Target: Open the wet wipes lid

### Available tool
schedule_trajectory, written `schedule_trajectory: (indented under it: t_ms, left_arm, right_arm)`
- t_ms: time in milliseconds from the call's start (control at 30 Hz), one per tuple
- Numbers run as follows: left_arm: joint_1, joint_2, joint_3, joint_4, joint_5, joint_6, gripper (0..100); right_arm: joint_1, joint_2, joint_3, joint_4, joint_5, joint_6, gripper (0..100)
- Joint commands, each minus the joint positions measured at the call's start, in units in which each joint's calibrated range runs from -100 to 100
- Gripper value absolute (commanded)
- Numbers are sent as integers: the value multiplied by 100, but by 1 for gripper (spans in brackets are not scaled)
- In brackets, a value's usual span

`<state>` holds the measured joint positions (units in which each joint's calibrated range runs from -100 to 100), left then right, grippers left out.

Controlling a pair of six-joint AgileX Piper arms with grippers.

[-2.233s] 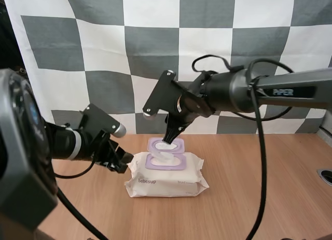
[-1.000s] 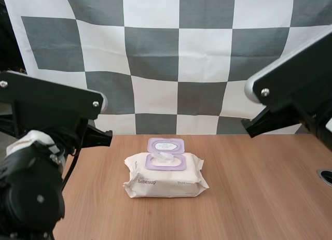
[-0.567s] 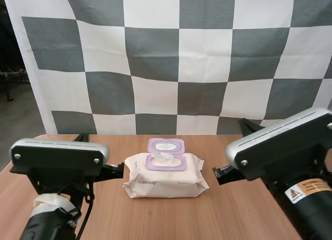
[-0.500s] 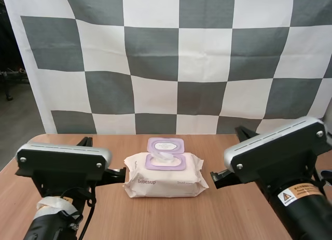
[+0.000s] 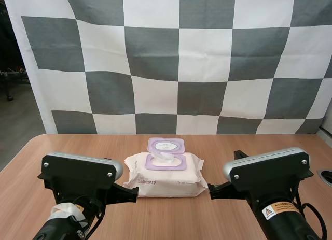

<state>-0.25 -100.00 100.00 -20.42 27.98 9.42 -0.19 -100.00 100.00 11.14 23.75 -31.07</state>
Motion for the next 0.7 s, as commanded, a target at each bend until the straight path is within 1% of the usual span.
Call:
schedule_trajectory:
  t_ms: [0, 67, 133, 200, 300, 367, 433, 533, 667]
  left_arm:
    - [4, 0, 0, -1, 16, -415, 2]
    - [4, 0, 0, -1, 16, -587, 2]
    - [4, 0, 0, 26, 68, -599, 2]
    - [4, 0, 0, 376, 223, -697, 2]
    - [-3, 0, 0, 1102, 184, -1299, 2]
    - [-3, 0, 0, 1194, 168, -1577, 2]
    - [-10, 0, 0, 1296, 146, -1649, 2]
    - [-10, 0, 0, 1530, 131, -1680, 2]
    - [-10, 0, 0, 1557, 131, -1680, 2]
  right_arm:
    - [-44, 0, 0, 5, 746, 381, 0]
    - [-61, 0, 0, 5, 746, 428, 0]
    - [-61, 0, 0, 5, 746, 428, 0]
    - [-61, 0, 0, -43, 746, 428, 0]
    - [-61, 0, 0, -87, 728, 428, 0]
    - [-70, 0, 0, -138, 687, 418, 0]
    - [-70, 0, 0, -213, 449, 379, 0]
    - [-70, 0, 0, -126, -62, 389, 0]
    - [-70, 0, 0, -126, 93, 302, 0]
